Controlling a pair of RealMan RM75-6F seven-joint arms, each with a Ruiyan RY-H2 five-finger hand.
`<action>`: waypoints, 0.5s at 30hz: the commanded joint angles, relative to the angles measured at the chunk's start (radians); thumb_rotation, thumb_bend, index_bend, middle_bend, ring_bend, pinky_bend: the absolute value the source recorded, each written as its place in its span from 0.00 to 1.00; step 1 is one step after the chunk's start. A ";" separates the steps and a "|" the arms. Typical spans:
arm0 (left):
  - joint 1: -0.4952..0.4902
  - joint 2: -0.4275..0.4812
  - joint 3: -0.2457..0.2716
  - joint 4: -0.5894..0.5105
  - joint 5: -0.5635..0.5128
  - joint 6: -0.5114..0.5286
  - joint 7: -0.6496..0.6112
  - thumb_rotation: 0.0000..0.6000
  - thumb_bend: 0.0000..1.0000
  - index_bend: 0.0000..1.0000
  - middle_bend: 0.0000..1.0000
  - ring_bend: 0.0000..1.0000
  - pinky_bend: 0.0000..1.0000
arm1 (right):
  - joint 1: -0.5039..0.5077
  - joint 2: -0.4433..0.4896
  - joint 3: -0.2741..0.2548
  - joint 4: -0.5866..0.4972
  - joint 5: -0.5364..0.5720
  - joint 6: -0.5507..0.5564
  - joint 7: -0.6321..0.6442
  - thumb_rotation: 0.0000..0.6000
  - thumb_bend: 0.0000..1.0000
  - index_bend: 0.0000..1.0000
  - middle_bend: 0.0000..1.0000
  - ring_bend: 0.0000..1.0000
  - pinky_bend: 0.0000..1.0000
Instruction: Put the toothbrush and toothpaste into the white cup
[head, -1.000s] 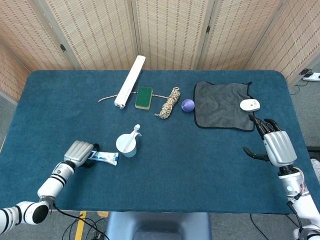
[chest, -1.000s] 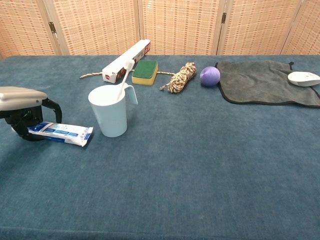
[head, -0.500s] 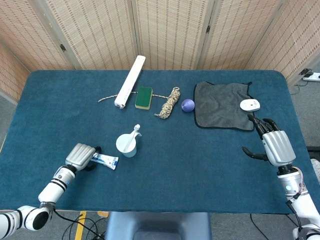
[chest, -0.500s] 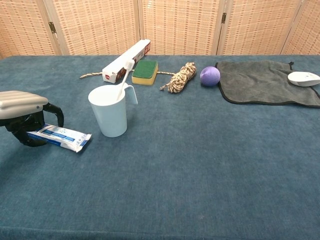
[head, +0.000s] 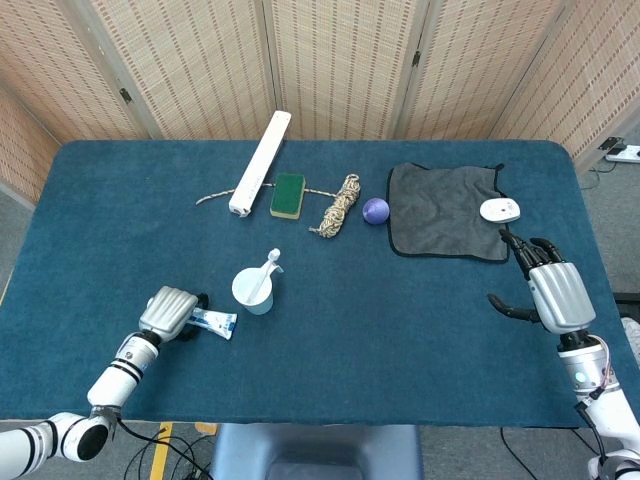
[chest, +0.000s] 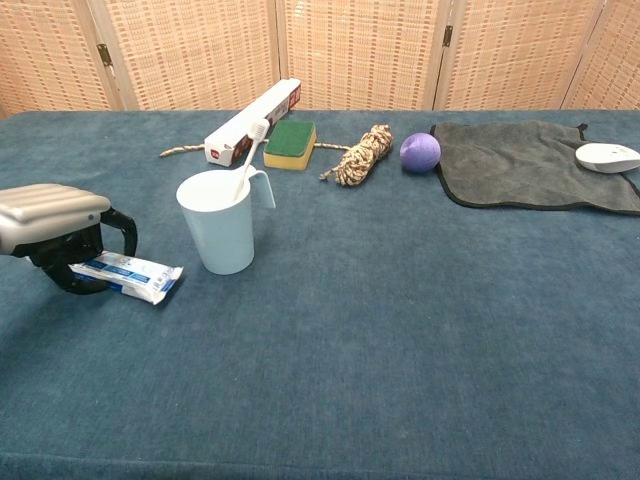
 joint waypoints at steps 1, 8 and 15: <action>0.002 -0.007 -0.001 0.008 -0.004 -0.008 -0.005 1.00 0.35 0.47 0.94 0.81 0.78 | 0.000 -0.001 -0.001 0.001 -0.002 0.000 0.001 1.00 0.16 0.00 0.20 0.33 0.20; 0.024 -0.008 -0.019 0.019 0.013 0.027 -0.060 1.00 0.35 0.55 0.97 0.83 0.79 | 0.002 -0.002 0.000 0.002 -0.006 0.002 0.006 1.00 0.16 0.00 0.20 0.33 0.20; 0.069 0.040 -0.074 0.008 0.036 0.082 -0.256 1.00 0.35 0.62 1.00 0.86 0.81 | 0.001 -0.003 0.000 0.002 -0.010 0.006 0.008 1.00 0.16 0.00 0.20 0.33 0.20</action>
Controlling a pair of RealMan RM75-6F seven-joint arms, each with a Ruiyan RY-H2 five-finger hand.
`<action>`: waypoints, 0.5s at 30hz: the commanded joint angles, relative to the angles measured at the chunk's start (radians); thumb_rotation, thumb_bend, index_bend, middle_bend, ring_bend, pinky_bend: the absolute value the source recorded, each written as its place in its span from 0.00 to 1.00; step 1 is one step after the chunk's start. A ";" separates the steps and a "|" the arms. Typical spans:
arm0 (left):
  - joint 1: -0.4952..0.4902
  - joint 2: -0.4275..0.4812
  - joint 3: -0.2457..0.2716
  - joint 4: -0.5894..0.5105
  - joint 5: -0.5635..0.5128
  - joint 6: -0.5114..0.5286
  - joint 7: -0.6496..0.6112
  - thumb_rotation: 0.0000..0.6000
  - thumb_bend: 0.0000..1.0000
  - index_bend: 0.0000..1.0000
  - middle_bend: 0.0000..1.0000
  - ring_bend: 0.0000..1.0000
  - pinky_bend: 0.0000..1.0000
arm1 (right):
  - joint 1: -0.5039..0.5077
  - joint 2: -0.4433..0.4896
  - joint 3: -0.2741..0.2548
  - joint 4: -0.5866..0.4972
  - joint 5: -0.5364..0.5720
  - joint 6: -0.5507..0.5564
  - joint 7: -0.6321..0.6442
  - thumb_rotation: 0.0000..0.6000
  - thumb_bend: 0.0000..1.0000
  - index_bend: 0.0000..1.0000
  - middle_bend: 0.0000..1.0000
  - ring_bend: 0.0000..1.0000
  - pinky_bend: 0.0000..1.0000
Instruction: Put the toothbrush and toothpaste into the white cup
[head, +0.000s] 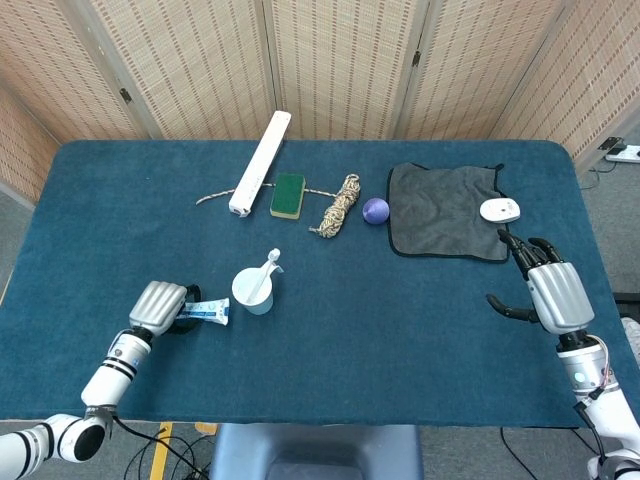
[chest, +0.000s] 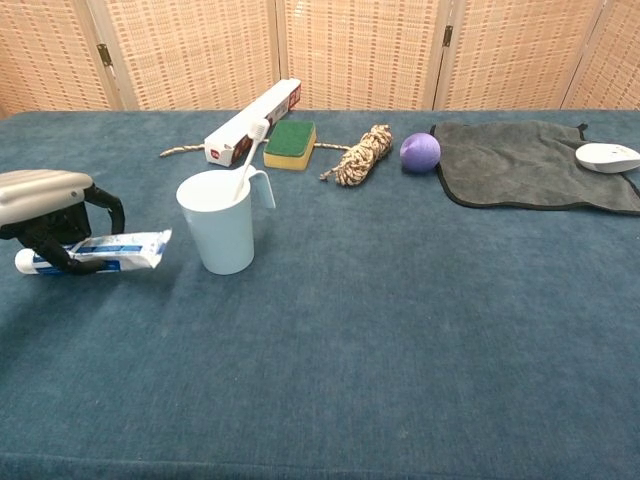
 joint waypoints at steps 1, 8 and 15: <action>0.031 0.041 -0.039 -0.007 0.015 0.027 -0.133 1.00 0.36 0.62 1.00 0.86 0.82 | 0.000 0.000 0.000 -0.001 0.000 -0.001 -0.001 1.00 0.16 0.00 0.20 0.33 0.20; 0.061 0.101 -0.090 0.013 0.018 0.012 -0.364 1.00 0.36 0.63 1.00 0.86 0.82 | 0.004 0.003 -0.001 -0.012 -0.007 -0.003 -0.009 1.00 0.16 0.00 0.20 0.34 0.20; 0.085 0.136 -0.154 0.049 0.052 -0.012 -0.709 1.00 0.36 0.65 1.00 0.86 0.82 | 0.003 0.008 -0.002 -0.028 -0.004 -0.004 -0.022 1.00 0.16 0.00 0.20 0.34 0.20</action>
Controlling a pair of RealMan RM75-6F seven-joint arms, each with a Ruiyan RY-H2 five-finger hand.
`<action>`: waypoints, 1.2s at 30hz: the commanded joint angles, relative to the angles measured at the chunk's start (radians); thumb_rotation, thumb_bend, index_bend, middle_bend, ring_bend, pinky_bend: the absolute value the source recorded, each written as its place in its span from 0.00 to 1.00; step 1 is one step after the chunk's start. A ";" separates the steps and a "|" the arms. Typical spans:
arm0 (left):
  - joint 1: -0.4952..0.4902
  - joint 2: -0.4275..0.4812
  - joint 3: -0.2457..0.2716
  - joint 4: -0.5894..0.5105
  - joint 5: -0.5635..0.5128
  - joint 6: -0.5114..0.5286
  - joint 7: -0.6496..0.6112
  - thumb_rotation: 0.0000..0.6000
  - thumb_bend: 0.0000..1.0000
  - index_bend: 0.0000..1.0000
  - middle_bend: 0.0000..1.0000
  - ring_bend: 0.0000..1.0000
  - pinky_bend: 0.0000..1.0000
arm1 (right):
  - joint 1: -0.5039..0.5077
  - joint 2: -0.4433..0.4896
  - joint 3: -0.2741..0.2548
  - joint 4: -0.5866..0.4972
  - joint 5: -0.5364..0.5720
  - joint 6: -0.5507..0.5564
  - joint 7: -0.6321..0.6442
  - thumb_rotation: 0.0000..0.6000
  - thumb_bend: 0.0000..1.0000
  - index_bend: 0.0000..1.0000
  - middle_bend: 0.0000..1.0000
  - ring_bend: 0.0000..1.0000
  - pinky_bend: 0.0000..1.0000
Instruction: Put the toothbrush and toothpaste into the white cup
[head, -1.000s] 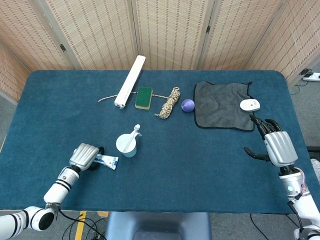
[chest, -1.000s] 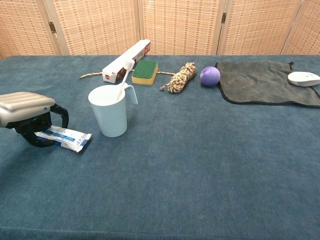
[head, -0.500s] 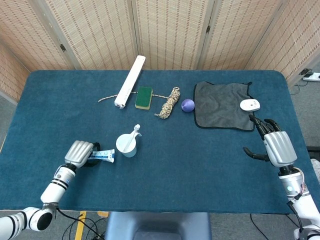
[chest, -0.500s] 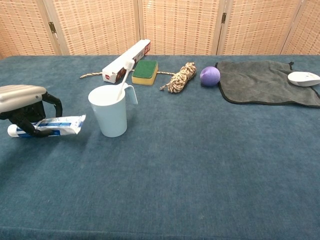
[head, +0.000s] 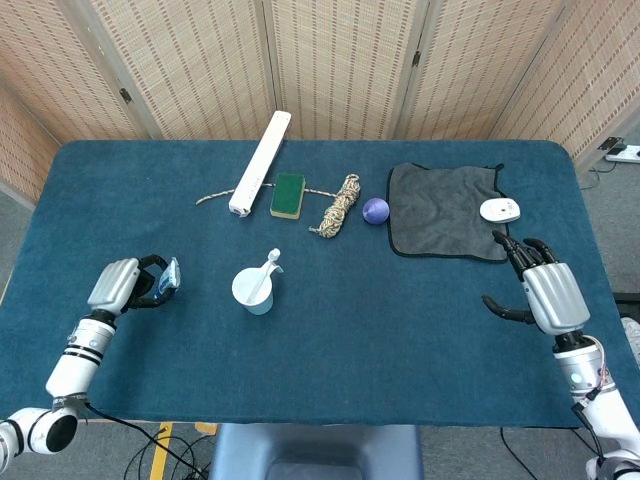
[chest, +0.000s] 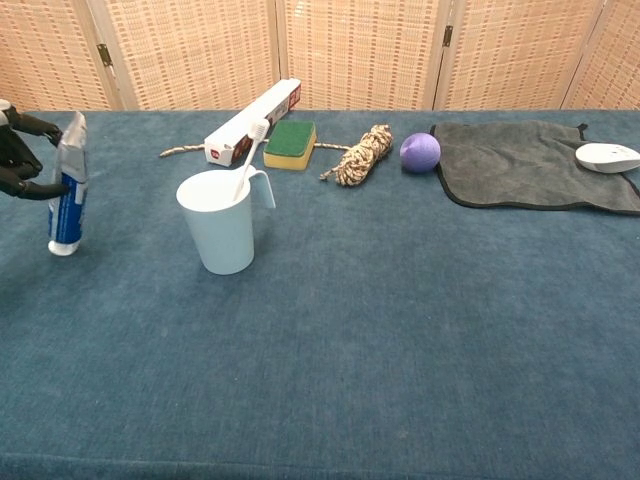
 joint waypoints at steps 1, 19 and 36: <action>0.024 0.045 -0.053 0.017 0.039 -0.028 -0.255 1.00 0.36 0.65 1.00 0.86 0.82 | -0.002 0.001 0.000 -0.003 -0.001 0.003 -0.002 1.00 0.16 0.00 0.20 0.34 0.20; 0.002 0.181 -0.093 -0.188 0.261 0.062 -0.532 1.00 0.37 0.65 1.00 0.86 0.82 | 0.018 0.028 0.019 -0.035 -0.038 0.027 -0.047 1.00 0.16 0.00 0.20 0.34 0.20; -0.089 0.142 -0.082 -0.282 0.274 0.010 -0.495 1.00 0.37 0.64 1.00 0.85 0.82 | -0.008 0.039 0.005 -0.030 -0.034 0.050 -0.030 1.00 0.18 0.00 0.20 0.34 0.20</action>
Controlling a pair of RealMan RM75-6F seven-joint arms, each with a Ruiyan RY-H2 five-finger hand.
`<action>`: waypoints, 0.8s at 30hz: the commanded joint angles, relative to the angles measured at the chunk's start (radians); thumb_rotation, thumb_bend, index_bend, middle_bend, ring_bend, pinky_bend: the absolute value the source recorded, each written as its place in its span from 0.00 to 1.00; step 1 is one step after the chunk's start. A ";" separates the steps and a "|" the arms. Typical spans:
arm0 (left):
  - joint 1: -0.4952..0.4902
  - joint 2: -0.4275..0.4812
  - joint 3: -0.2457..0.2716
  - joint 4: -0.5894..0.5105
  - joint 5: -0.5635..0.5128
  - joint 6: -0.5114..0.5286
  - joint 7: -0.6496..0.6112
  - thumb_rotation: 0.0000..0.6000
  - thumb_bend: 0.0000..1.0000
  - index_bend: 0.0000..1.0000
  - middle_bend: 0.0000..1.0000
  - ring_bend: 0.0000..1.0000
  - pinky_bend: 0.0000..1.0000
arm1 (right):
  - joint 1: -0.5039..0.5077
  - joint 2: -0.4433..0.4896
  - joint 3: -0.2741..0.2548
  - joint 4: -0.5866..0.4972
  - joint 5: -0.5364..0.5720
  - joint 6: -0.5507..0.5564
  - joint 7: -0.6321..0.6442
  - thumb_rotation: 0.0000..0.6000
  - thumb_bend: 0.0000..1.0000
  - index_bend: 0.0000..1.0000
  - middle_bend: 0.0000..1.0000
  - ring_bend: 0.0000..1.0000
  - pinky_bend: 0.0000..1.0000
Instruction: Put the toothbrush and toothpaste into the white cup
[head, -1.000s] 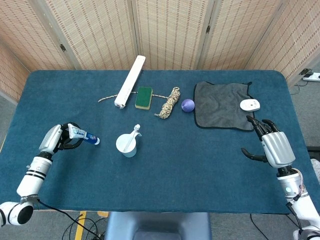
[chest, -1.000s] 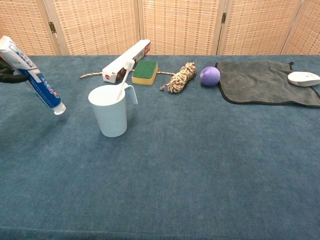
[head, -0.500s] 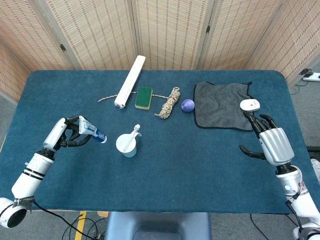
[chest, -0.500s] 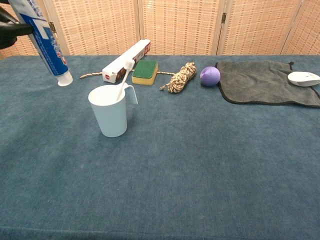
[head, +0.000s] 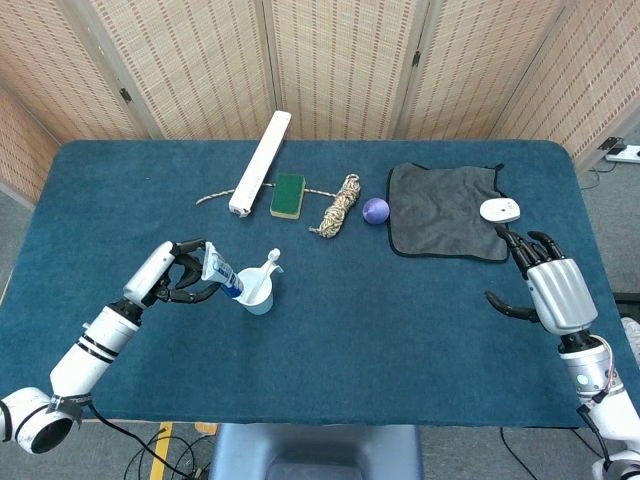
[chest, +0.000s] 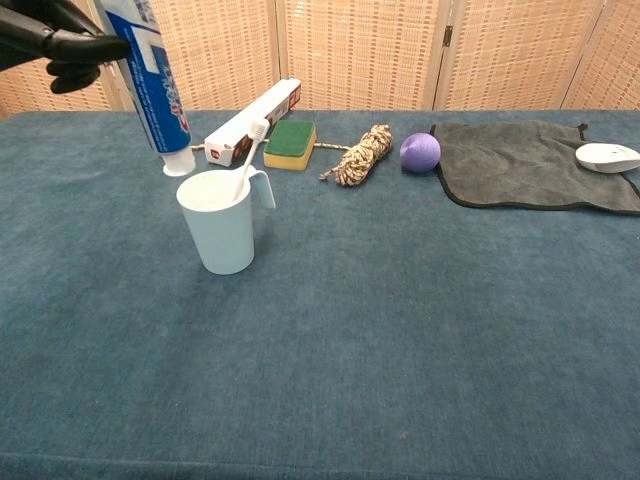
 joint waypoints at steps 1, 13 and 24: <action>-0.021 -0.029 0.001 0.001 -0.009 -0.010 0.034 1.00 0.37 0.64 1.00 0.85 0.82 | -0.006 -0.001 -0.004 0.005 0.003 0.004 0.004 1.00 0.18 0.00 0.20 0.34 0.20; -0.075 -0.114 -0.014 0.045 -0.106 -0.047 0.146 1.00 0.37 0.64 1.00 0.85 0.82 | -0.031 -0.005 -0.010 0.033 0.021 0.016 0.035 1.00 0.18 0.00 0.20 0.34 0.20; -0.082 -0.157 -0.001 0.097 -0.157 -0.073 0.180 1.00 0.37 0.63 1.00 0.85 0.82 | -0.031 -0.021 -0.011 0.059 0.026 0.007 0.058 1.00 0.18 0.00 0.20 0.34 0.20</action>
